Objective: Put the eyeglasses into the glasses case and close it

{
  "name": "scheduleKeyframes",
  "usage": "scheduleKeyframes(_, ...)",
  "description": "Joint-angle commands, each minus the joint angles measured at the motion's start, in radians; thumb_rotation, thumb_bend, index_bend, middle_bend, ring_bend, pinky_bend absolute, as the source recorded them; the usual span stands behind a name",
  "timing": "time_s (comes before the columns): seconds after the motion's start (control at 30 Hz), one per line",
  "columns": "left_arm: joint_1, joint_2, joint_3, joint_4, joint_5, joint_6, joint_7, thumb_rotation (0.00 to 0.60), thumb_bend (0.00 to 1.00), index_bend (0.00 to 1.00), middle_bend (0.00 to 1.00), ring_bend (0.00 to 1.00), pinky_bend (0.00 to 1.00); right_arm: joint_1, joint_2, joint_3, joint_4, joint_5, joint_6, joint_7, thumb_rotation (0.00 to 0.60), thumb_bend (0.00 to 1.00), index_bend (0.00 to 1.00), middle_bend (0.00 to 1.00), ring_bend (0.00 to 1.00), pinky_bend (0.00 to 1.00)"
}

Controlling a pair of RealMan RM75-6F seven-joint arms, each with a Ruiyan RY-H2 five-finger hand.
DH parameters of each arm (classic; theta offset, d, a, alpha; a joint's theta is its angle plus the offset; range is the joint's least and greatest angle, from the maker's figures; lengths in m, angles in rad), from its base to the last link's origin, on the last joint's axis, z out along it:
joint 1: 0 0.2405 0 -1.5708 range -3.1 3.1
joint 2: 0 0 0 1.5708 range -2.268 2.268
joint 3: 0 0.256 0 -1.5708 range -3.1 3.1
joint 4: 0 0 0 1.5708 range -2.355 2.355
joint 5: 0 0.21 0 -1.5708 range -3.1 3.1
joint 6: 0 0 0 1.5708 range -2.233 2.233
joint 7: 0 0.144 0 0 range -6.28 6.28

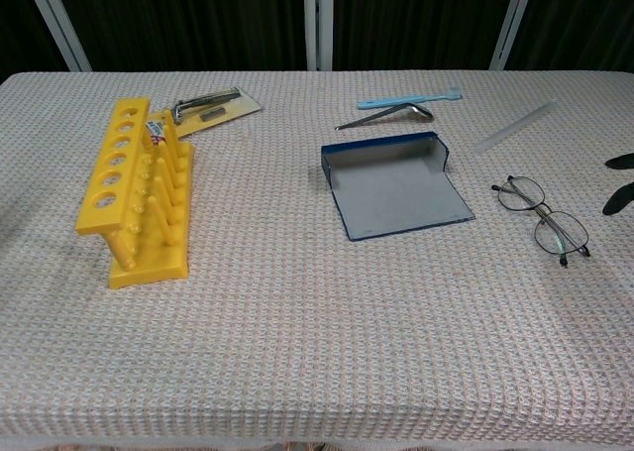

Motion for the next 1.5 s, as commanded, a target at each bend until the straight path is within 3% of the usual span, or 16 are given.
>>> scheduleKeyframes(0.03,0.001,-0.002,0.000,0.005,-0.004,0.000,0.000,0.261,0.06,0.07,0.07,0.07,0.21,0.027,-0.033,-0.004,0.026,-0.006,-0.027,-0.001,0.600,1.00,0.33,0.00,0.00,0.00)
scheduleKeyframes(0.37,0.001,-0.015,-0.001,0.039,-0.021,-0.012,-0.002,0.261,0.06,0.07,0.07,0.07,0.21,0.069,-0.104,-0.003,0.074,-0.010,-0.057,-0.037,0.600,1.00,0.41,0.00,0.00,0.00)
scheduleKeyframes(0.77,0.009,-0.018,0.002,0.066,-0.029,-0.010,-0.028,0.260,0.06,0.07,0.07,0.07,0.21,0.091,-0.128,0.015,0.111,0.062,-0.089,-0.066,0.600,1.00,0.41,0.00,0.00,0.00)
scheduleKeyframes(1.5,0.004,-0.036,0.000,0.105,-0.050,-0.038,-0.057,0.261,0.06,0.07,0.07,0.07,0.21,0.133,-0.159,0.051,0.251,0.134,-0.123,0.007,0.600,1.00,0.40,0.00,0.00,0.00)
